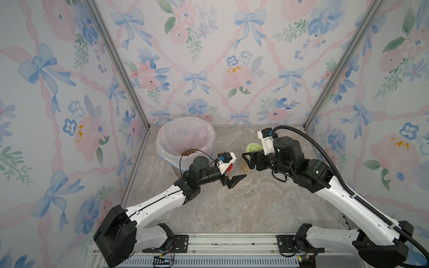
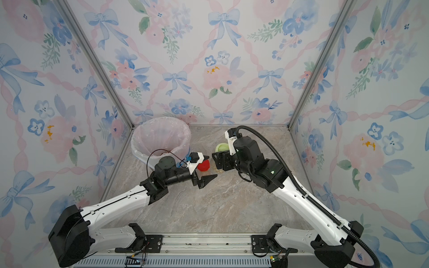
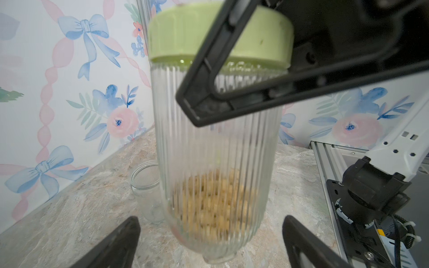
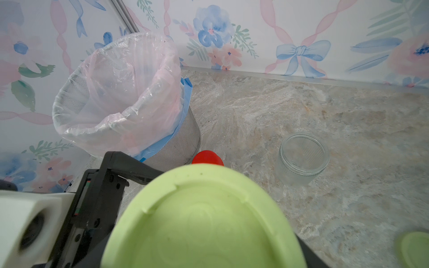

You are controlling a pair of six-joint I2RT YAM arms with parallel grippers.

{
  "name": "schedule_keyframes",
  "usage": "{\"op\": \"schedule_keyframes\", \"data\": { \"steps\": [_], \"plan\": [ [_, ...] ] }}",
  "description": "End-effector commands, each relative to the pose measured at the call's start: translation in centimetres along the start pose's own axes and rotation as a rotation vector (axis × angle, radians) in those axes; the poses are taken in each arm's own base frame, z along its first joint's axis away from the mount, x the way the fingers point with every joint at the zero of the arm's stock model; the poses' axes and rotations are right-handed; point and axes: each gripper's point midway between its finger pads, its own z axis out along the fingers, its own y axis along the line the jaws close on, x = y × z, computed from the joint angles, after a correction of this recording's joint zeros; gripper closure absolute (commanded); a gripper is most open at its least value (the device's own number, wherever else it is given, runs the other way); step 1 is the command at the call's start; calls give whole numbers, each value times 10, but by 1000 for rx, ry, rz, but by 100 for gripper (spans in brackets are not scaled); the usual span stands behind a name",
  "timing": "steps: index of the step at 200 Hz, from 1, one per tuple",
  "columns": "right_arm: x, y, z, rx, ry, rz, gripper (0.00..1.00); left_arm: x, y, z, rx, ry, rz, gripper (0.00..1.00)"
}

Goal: Empty moldy peanuts from jars
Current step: Pick up the jar from the center of the board.

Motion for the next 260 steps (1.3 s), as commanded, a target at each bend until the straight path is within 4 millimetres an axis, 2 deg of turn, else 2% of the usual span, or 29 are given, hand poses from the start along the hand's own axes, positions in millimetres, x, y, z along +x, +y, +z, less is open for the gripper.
{"op": "schedule_keyframes", "data": {
  "steps": [1, 78, 153, 212, 260],
  "plan": [
    [-35, 11, -17, -58, -109, 43, 54, -25, 1, 4, 5, -74, 49, 2],
    [-34, 12, -17, -87, -130, 78, 54, -21, 4, 20, 24, -88, 2, 2],
    [-31, 14, -11, -115, -121, 98, 54, -26, 3, 19, 17, -139, 18, 2],
    [-33, 14, -12, -132, -130, 111, 54, -16, 2, 25, 30, -119, 12, 2],
    [-32, 16, -9, -144, -128, 120, 54, -23, 4, 27, 25, -133, 15, 2]
  ]
}}
